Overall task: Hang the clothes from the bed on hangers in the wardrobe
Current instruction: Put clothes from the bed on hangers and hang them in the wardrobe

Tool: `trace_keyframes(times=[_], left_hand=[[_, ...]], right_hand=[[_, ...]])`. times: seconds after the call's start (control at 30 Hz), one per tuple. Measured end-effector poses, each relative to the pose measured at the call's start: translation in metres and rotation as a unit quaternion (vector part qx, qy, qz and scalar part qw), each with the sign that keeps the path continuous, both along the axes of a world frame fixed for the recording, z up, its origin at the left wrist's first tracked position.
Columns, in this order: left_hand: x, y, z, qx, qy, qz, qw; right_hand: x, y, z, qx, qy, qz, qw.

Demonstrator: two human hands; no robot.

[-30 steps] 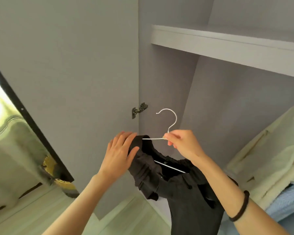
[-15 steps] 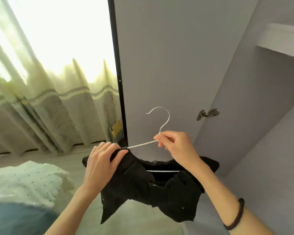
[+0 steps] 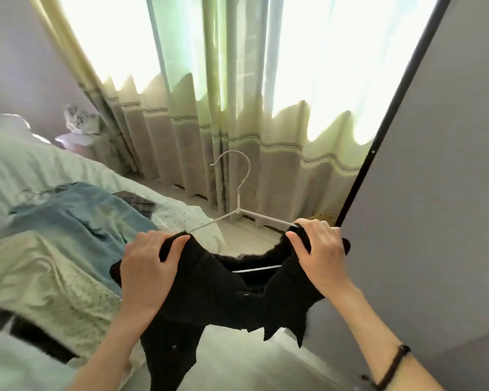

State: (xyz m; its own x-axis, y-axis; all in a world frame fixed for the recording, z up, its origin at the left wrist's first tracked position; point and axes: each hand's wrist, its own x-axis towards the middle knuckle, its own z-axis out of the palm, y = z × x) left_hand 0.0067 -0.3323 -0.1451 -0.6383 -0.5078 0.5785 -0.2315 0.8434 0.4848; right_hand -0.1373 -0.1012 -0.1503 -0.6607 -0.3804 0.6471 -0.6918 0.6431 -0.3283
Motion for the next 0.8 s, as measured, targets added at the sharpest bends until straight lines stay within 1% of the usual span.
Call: trace_keyframes(times=[0.17, 0.37, 0.47, 0.57, 0.67, 0.8], left_hand=[[0.04, -0.048, 0.016, 0.018, 0.039, 0.142, 0.989], [0.052, -0.124, 0.06, -0.004, 0.122, 0.272, 0.954], [0.05, -0.165, 0.082, -0.025, 0.171, 0.302, 0.938], [0.05, -0.204, 0.105, -0.051, 0.209, 0.316, 0.924], [0.054, -0.243, 0.121, -0.072, 0.226, 0.339, 0.91], [0.059, -0.293, 0.138, -0.107, 0.233, 0.368, 0.894]], right_hand=[[-0.012, -0.103, 0.016, -0.043, 0.027, 0.089, 0.995], [-0.025, -0.226, 0.074, -0.094, 0.051, 0.178, 0.978], [-0.03, -0.276, 0.105, -0.126, 0.048, 0.216, 0.967], [-0.033, -0.324, 0.131, -0.158, 0.068, 0.241, 0.955], [-0.035, -0.373, 0.152, -0.177, 0.09, 0.27, 0.942], [-0.036, -0.439, 0.168, -0.196, 0.088, 0.303, 0.929]])
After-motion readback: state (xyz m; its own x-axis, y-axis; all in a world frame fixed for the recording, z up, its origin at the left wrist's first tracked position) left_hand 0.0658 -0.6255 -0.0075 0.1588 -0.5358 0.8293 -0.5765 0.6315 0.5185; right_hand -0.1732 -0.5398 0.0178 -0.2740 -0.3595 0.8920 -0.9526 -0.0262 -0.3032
